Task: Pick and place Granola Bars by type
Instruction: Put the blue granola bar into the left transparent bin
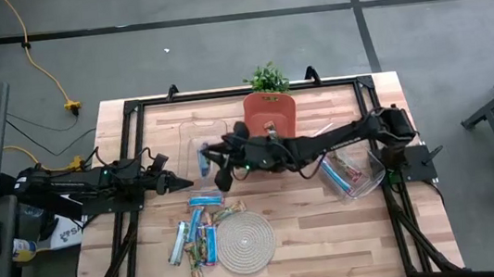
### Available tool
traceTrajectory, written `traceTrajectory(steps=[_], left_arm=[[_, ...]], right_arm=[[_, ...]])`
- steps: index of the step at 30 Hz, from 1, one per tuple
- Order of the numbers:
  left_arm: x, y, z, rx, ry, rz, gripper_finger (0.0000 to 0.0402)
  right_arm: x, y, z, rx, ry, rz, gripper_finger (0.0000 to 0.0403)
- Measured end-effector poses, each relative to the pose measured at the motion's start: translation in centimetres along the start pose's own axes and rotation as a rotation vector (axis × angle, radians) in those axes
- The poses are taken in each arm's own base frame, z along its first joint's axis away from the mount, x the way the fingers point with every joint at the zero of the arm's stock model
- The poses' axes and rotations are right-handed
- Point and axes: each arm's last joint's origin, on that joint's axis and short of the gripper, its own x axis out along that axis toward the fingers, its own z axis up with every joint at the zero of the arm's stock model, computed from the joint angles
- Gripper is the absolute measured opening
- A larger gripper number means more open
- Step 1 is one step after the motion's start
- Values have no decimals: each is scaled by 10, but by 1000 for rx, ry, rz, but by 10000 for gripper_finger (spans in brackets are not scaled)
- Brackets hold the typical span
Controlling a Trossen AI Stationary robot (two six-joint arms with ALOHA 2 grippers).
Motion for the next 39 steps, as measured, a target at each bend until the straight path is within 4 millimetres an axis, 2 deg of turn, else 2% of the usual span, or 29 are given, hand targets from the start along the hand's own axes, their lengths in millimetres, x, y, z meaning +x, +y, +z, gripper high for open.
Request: traceTrajectory(steps=[11, 16, 21, 33, 39], left_arm=[[0, 0, 0, 50, 0, 0, 1], [0, 0, 0, 51, 0, 0, 1], [0, 0, 0, 73, -1, 0, 1], [0, 0, 0, 94, -1, -1, 1], [0, 0, 0, 94, 0, -1, 1]], right_arm=[[20, -57, 11, -17, 26, 13, 67], [25, -75, 12, -13, 65, 59, 67], [30, -84, 5, -16, 113, 80, 67], [59, -88, -49, 83, 229, 90, 67], [58, -89, -55, 123, 275, 70, 67]])
